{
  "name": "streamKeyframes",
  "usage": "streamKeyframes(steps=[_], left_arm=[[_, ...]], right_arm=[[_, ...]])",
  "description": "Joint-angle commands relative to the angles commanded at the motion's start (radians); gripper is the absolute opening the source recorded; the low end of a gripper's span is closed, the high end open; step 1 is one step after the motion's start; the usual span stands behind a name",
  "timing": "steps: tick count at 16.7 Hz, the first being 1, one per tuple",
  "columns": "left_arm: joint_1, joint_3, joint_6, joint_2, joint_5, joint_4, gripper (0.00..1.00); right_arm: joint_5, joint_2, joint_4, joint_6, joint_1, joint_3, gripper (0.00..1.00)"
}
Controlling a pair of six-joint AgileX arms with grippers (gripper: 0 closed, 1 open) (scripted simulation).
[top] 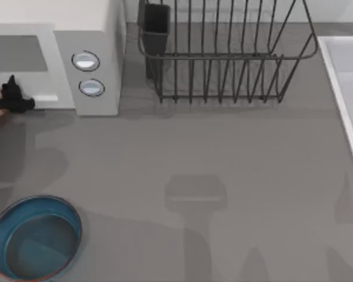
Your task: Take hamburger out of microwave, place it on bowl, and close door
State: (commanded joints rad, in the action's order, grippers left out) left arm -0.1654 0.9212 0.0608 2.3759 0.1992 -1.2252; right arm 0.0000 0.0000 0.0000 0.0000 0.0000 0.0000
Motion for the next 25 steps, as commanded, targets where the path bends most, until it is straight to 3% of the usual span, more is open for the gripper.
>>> streamKeyframes(steps=[4,11,21,25], left_arm=[[-0.016,-0.174,0.004,-0.076,0.015,-0.119,0.00],[-0.013,-0.193,0.006,-0.089,0.016,-0.133,0.00],[-0.014,-0.189,0.008,-0.443,0.011,0.227,0.00],[-0.014,-0.187,0.008,-0.501,0.011,0.285,0.00]], right_arm=[[0.000,0.000,0.000,0.000,0.000,0.000,1.00],[0.000,0.000,0.000,0.000,0.000,0.000,1.00],[0.000,0.000,0.000,0.000,0.000,0.000,1.00],[0.000,0.000,0.000,0.000,0.000,0.000,1.00]])
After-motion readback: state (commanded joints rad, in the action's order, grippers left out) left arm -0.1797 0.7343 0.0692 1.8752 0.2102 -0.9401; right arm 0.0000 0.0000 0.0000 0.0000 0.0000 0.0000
